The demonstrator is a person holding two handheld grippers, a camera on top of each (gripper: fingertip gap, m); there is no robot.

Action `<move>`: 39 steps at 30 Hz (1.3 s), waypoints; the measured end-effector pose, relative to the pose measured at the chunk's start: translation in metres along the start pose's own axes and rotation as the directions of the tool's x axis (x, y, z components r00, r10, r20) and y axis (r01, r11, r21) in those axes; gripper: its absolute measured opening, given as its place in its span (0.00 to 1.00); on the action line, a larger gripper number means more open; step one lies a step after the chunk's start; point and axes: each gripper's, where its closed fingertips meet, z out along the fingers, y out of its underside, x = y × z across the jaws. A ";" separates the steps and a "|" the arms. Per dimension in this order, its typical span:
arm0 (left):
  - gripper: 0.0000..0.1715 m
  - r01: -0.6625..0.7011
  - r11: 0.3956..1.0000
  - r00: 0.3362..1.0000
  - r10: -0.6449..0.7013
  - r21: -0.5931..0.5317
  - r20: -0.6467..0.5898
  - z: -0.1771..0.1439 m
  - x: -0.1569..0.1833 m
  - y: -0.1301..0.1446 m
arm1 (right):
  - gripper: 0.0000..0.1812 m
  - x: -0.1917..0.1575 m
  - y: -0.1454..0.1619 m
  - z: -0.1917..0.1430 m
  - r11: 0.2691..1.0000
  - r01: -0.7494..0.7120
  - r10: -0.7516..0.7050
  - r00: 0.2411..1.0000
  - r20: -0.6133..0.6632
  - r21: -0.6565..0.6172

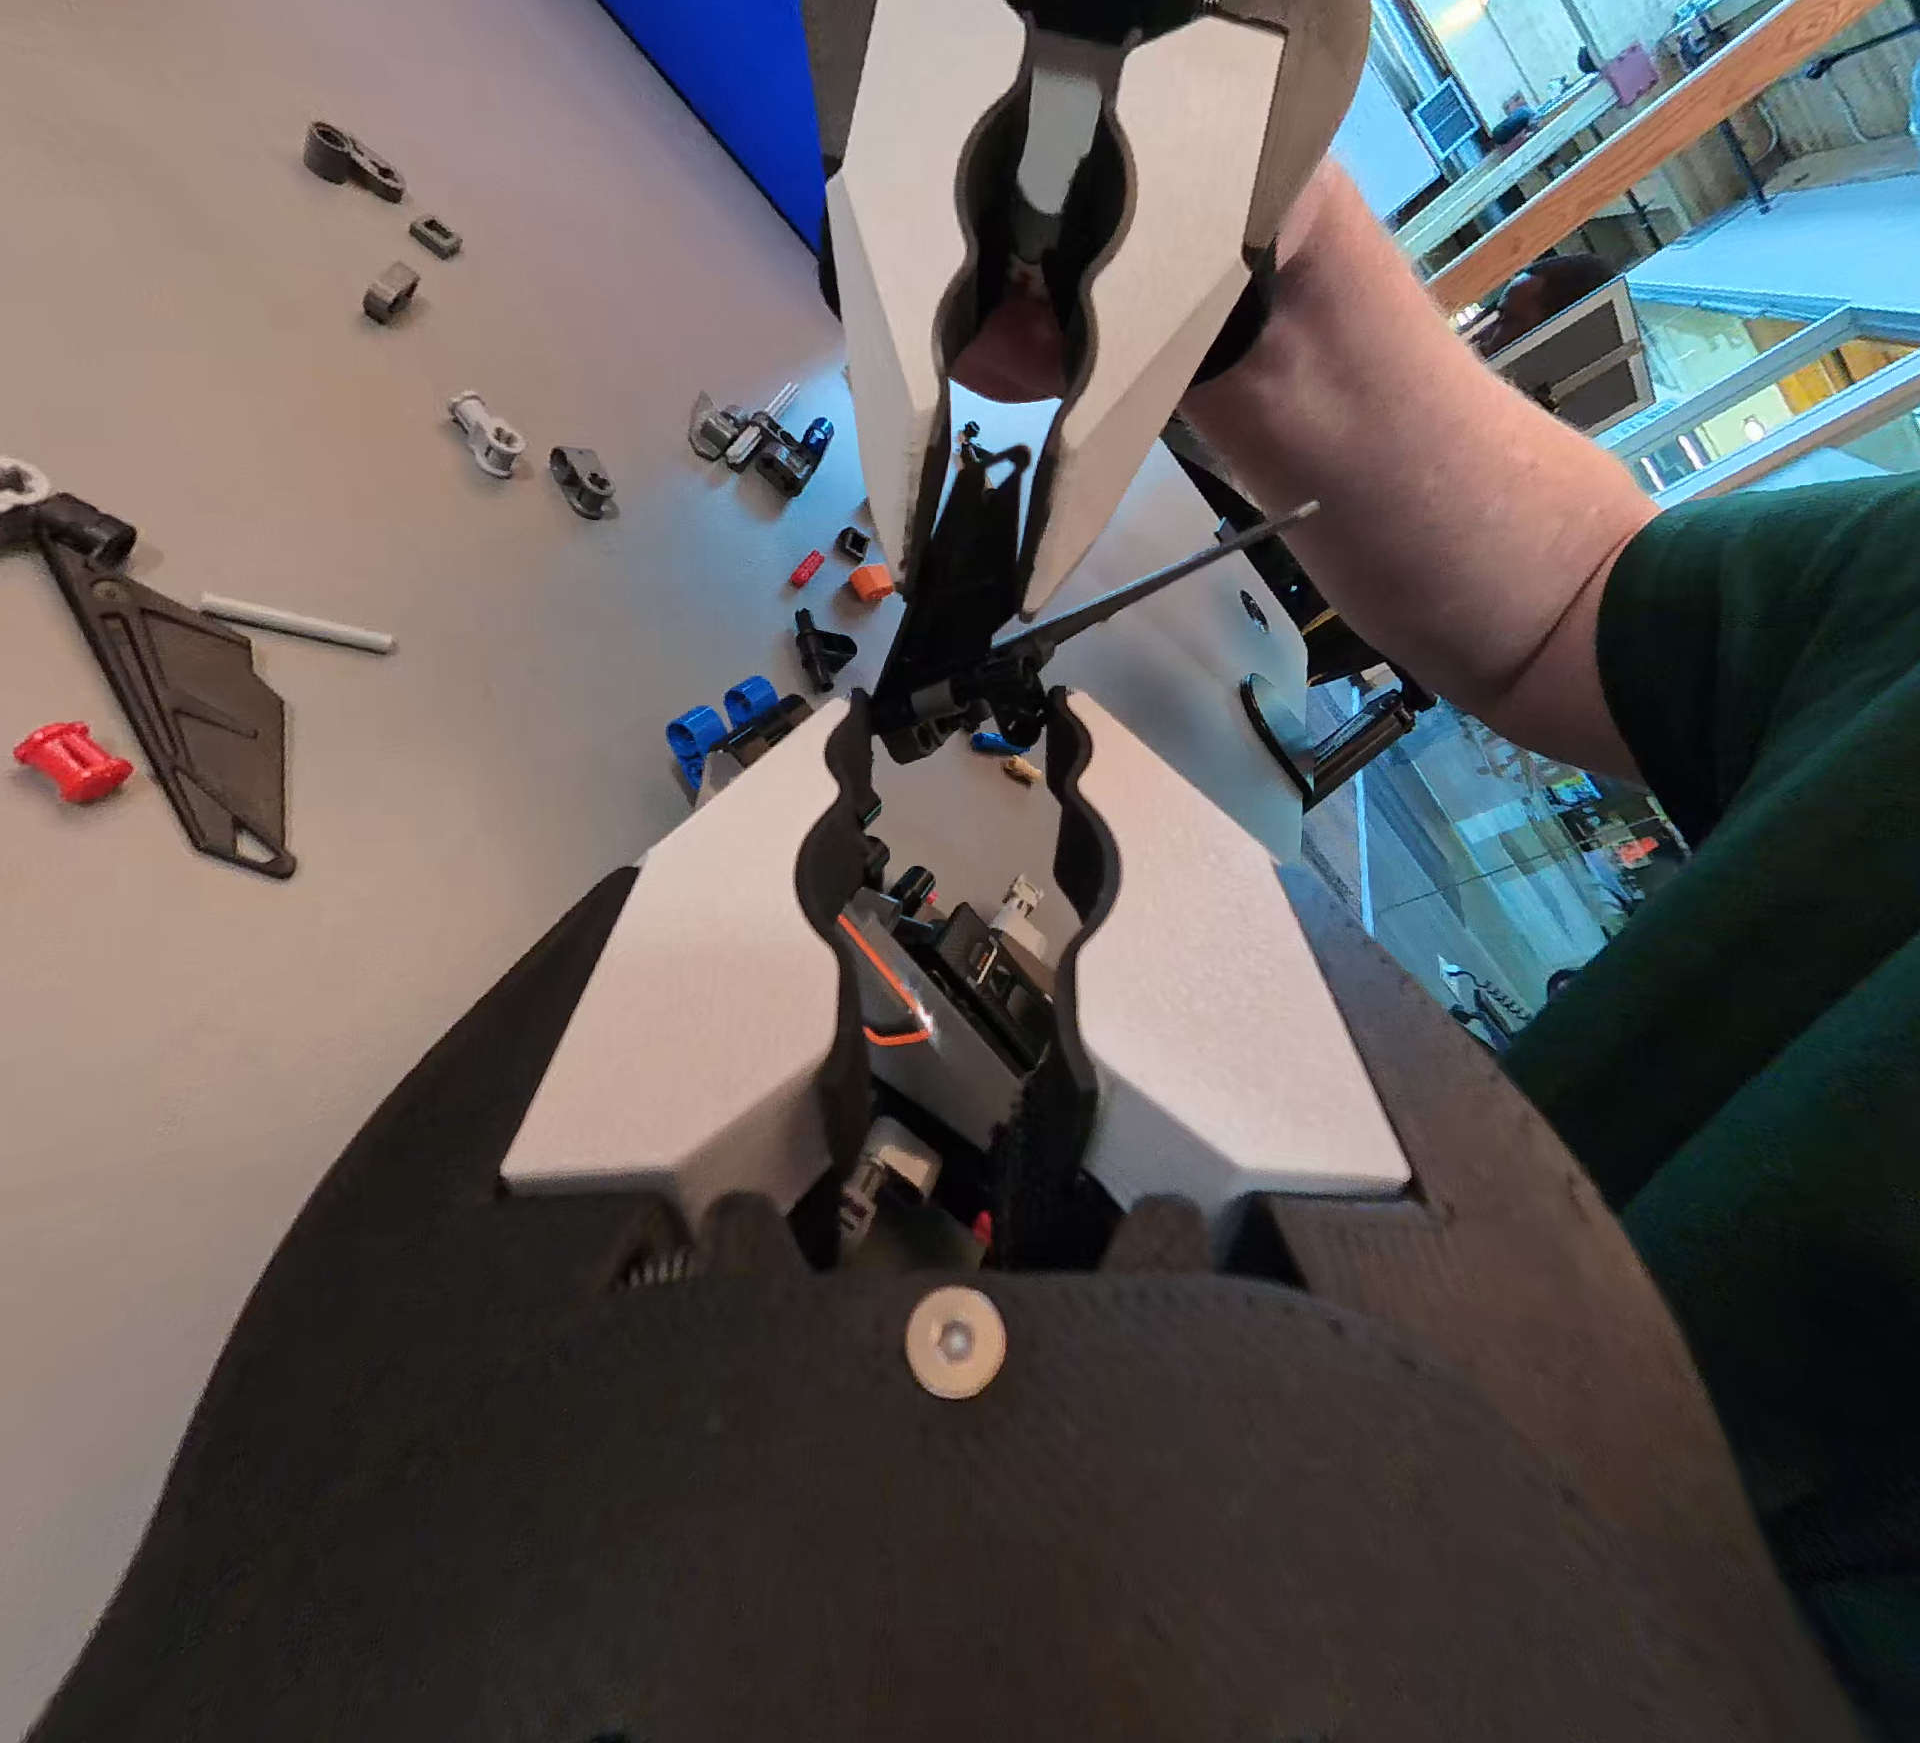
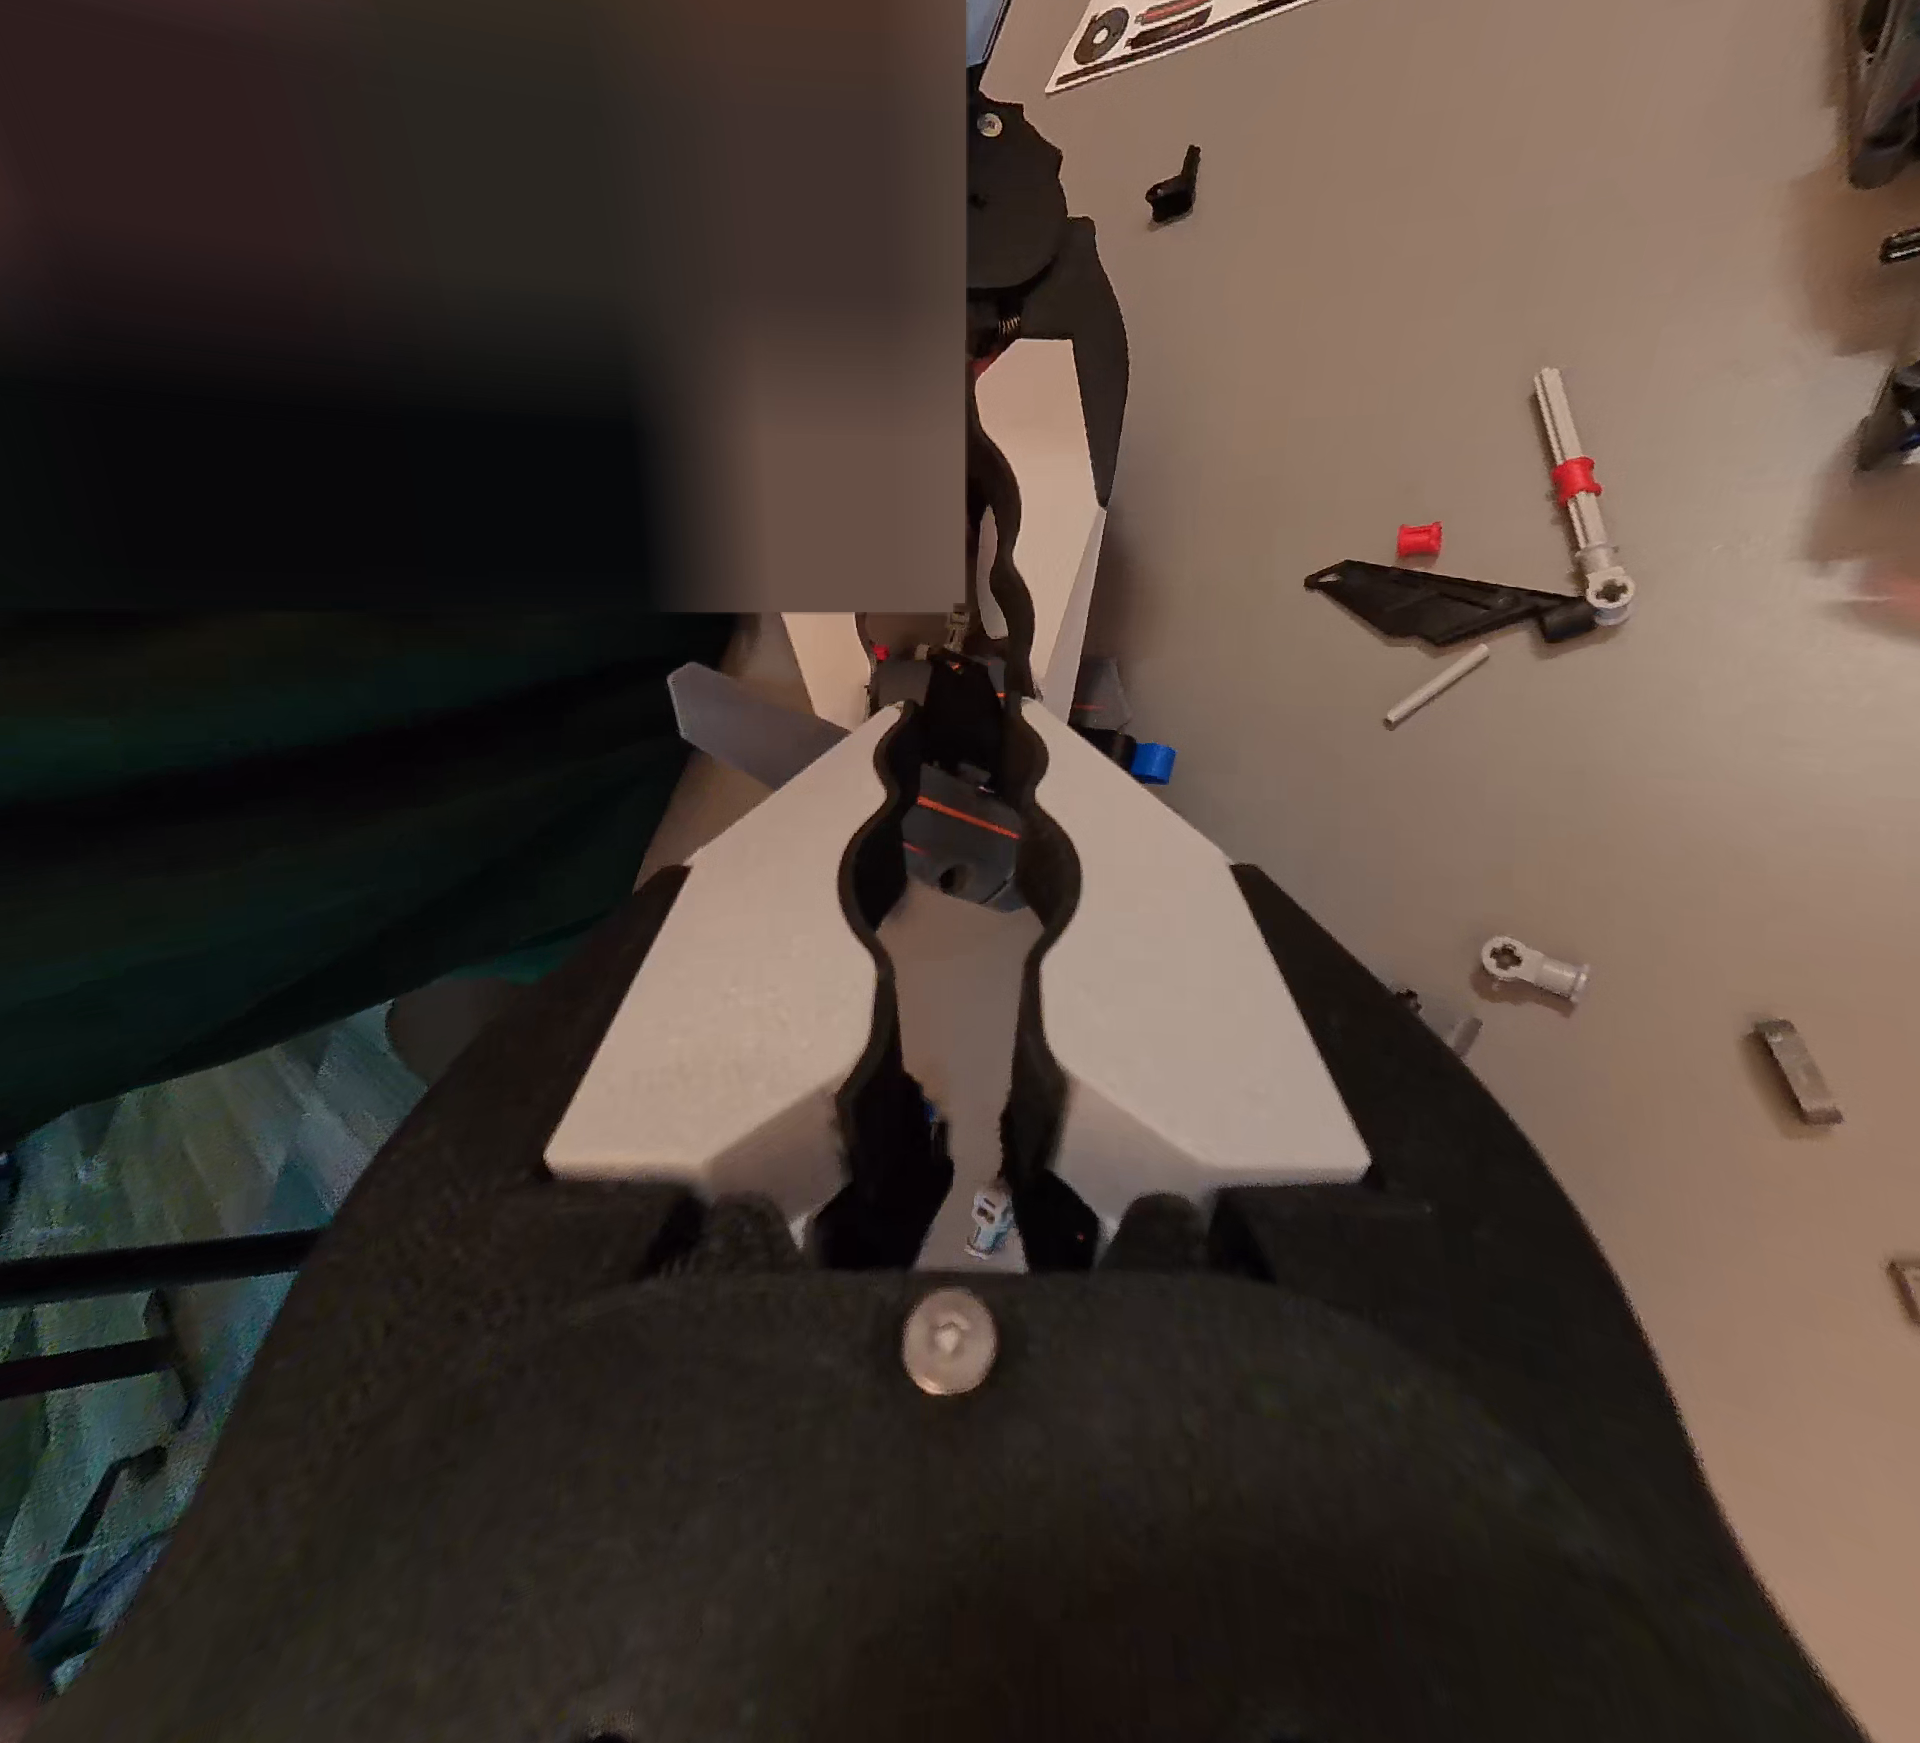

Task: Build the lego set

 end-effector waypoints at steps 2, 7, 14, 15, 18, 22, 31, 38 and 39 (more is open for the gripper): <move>0.19 -0.017 1.000 1.000 0.017 -0.004 0.001 0.000 0.001 0.001 | 0.07 -0.001 -0.001 0.000 1.000 0.009 -0.008 1.000 0.002 -0.004; 0.18 -0.058 0.998 0.998 0.058 0.002 0.008 -0.003 0.003 -0.002 | 0.07 -0.004 -0.002 -0.003 1.000 0.018 -0.018 1.000 -0.003 0.016; 0.19 -0.088 0.996 0.996 0.088 0.005 -0.014 -0.002 0.012 -0.001 | 0.07 -0.012 -0.003 -0.002 0.998 0.045 -0.043 0.998 -0.035 0.054; 0.19 -0.083 0.996 0.996 0.084 0.006 -0.017 -0.001 0.012 -0.001 | 0.07 -0.011 -0.002 -0.002 0.997 0.048 -0.046 0.998 -0.047 0.057; 0.21 -0.062 0.998 0.998 0.062 0.001 -0.029 0.000 0.012 0.002 | 0.07 -0.010 0.001 -0.002 0.997 0.027 -0.024 0.998 -0.049 0.073; 0.21 -0.043 0.999 0.998 0.043 -0.002 -0.038 0.002 0.011 0.002 | 0.07 -0.008 0.003 -0.004 0.995 0.011 -0.006 0.999 -0.052 0.102; 0.20 -0.010 1.000 1.000 0.010 -0.020 -0.020 0.006 0.004 0.002 | 0.07 -0.001 0.008 -0.008 0.989 -0.012 0.023 0.997 -0.077 0.144; 0.19 -0.010 0.999 1.000 0.009 -0.032 -0.025 0.009 0.004 0.003 | 0.07 -0.003 0.009 -0.008 0.990 -0.018 0.028 0.997 -0.071 0.139; 0.19 -0.007 1.000 1.000 0.007 -0.030 -0.023 0.009 0.004 0.003 | 0.07 -0.002 0.009 -0.008 0.990 -0.018 0.029 0.997 -0.073 0.141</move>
